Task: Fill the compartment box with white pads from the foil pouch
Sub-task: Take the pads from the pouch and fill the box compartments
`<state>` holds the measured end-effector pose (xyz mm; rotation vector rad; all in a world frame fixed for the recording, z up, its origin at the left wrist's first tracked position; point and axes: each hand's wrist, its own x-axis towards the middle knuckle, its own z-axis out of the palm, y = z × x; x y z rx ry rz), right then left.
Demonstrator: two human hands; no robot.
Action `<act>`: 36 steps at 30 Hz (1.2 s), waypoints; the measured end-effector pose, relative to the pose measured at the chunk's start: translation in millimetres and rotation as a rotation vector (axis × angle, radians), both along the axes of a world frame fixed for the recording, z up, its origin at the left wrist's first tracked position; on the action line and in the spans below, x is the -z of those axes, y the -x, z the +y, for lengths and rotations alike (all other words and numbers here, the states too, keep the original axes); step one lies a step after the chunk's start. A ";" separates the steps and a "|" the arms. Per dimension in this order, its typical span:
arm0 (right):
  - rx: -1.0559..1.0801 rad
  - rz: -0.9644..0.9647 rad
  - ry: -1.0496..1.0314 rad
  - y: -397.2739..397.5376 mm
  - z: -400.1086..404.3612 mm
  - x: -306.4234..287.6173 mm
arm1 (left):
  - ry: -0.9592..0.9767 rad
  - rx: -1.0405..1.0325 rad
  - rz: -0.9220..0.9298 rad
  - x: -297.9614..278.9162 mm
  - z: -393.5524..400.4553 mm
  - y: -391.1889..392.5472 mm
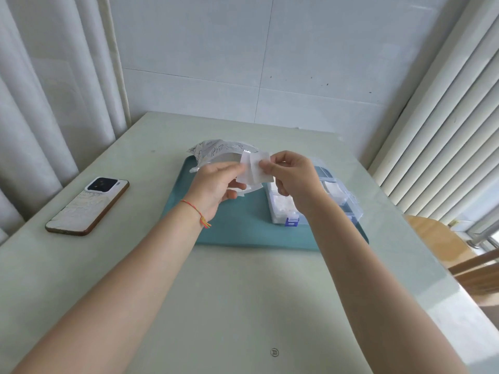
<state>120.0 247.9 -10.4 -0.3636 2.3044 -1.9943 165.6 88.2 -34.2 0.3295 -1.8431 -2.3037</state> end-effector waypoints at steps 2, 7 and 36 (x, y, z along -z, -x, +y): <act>0.025 -0.023 0.031 -0.9 5.7 2.0 | -0.010 -0.033 -0.018 4.2 4.0 1.8; 0.016 -0.098 0.066 -5.8 8.6 9.3 | -0.169 0.106 0.022 4.8 20.0 2.2; 0.129 -0.049 -0.233 1.1 53.7 17.4 | 0.160 0.113 -0.073 13.8 54.1 18.4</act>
